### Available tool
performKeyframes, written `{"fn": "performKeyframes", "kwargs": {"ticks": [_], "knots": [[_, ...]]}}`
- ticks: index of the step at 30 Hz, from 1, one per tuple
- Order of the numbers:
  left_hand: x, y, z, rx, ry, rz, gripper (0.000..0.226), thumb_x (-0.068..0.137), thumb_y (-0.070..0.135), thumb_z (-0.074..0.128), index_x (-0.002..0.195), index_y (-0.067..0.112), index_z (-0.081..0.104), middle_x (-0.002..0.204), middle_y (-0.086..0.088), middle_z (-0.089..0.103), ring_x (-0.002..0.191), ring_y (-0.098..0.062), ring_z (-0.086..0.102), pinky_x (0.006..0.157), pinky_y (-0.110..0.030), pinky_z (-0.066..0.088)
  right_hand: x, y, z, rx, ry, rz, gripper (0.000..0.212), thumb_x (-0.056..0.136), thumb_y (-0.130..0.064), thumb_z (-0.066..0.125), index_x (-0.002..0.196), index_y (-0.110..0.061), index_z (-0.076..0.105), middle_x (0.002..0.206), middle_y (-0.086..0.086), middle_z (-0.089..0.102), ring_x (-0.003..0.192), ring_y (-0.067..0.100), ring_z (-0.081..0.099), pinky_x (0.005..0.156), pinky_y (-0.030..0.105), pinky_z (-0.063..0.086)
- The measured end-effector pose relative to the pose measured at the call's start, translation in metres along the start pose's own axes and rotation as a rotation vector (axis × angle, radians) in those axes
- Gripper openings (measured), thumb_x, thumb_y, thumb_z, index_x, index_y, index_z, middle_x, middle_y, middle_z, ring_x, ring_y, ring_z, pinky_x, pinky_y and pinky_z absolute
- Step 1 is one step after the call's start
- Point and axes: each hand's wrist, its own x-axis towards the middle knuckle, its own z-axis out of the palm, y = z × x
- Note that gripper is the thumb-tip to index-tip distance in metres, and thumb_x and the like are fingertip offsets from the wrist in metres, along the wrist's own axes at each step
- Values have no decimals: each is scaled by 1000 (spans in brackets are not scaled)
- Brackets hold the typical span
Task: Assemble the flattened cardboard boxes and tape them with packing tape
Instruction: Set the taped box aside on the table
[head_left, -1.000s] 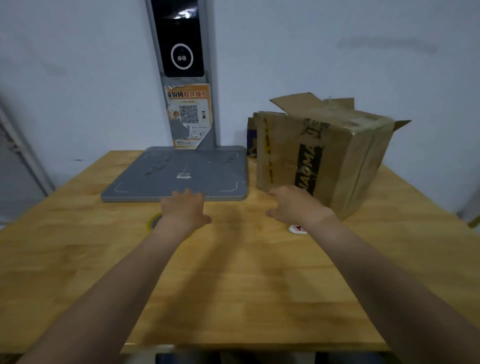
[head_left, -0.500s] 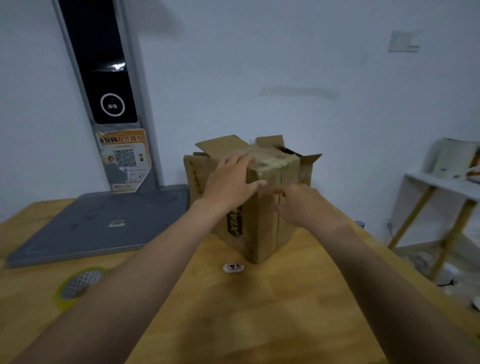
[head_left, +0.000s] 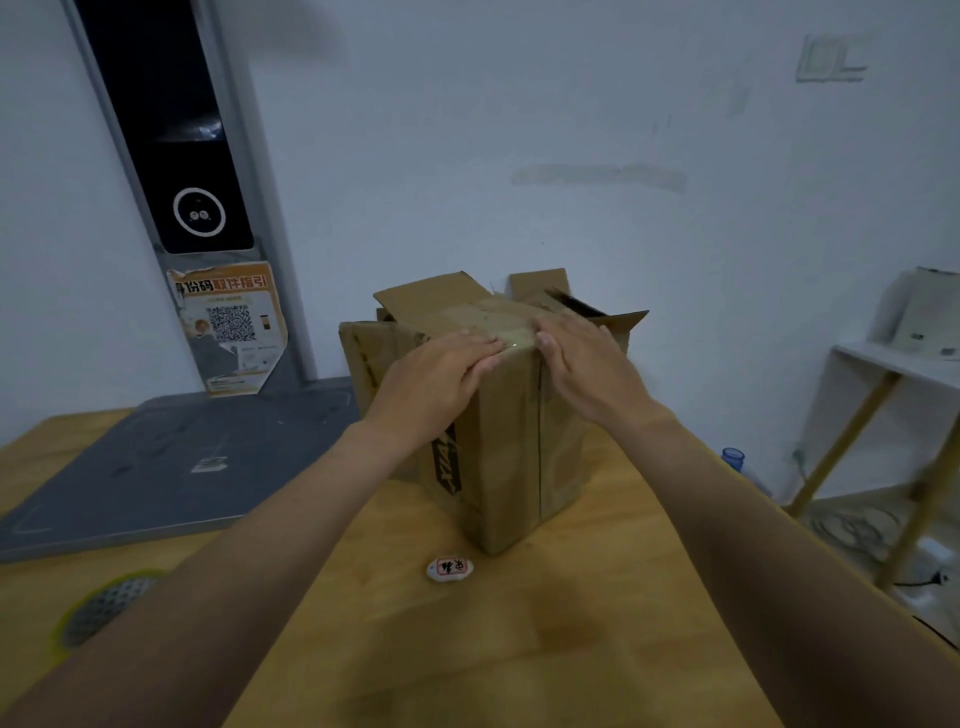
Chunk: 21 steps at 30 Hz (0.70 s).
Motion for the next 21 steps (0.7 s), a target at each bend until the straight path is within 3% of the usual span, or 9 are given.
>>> {"fn": "performKeyframes", "kwargs": {"ticks": [4,8,10,12,14,15,17,19,21], "knots": [[-3,-1,8,-99,-26,-82,52,110,42,28,153,21,47,160,4,44,153,-13,28,123,-40,29,11,11,6,193,31,41,52,112,-40,24,155,-16,40,164,-2,34,154,12,19,122,28,13],[-5,18,21,-231,-29,-256,58,113,35,22,164,9,8,172,-4,0,158,-14,-3,128,-34,4,14,7,12,330,108,110,48,112,-33,26,143,-11,56,161,7,39,152,22,27,121,34,22],[-4,27,23,-309,-32,-353,62,113,35,20,163,7,-2,171,-6,-13,157,-16,-13,125,-32,-3,16,3,9,328,127,151,39,111,-27,31,122,-9,65,139,8,58,135,29,46,112,36,34],[-1,29,19,-415,-49,-483,65,112,39,20,162,8,-7,171,-7,-16,157,-20,-15,128,-40,-1,21,-2,3,328,107,228,32,110,-27,36,96,-11,59,100,5,63,104,30,57,87,39,45],[4,24,9,-546,-43,-660,68,110,48,21,164,12,-1,172,-11,0,158,-27,5,126,-48,13,26,-10,-8,342,24,305,38,109,-36,35,99,-9,61,97,6,64,99,27,58,85,40,46],[7,18,3,-588,-40,-750,70,109,53,21,164,12,9,168,-14,21,153,-31,25,121,-50,25,29,-15,-12,333,-27,323,43,108,-39,32,99,-10,63,95,6,64,98,27,58,86,40,45],[10,7,-9,-595,-100,-856,69,108,56,23,155,7,35,139,-12,56,125,-28,55,105,-45,42,31,-24,-19,296,-112,339,41,108,-37,33,91,-13,62,87,4,62,91,27,59,74,35,42],[10,-3,-17,-588,-171,-866,65,107,55,27,149,7,44,139,-13,57,124,-31,55,107,-46,43,31,-34,-24,289,-145,340,33,107,-31,39,101,-10,64,94,6,64,92,25,61,66,32,39],[7,-12,-25,-589,-171,-858,62,107,53,32,146,7,47,141,-14,57,125,-33,56,109,-49,45,28,-43,-27,305,-136,314,31,107,-30,42,118,-10,62,109,5,65,94,20,60,69,32,41]]}}
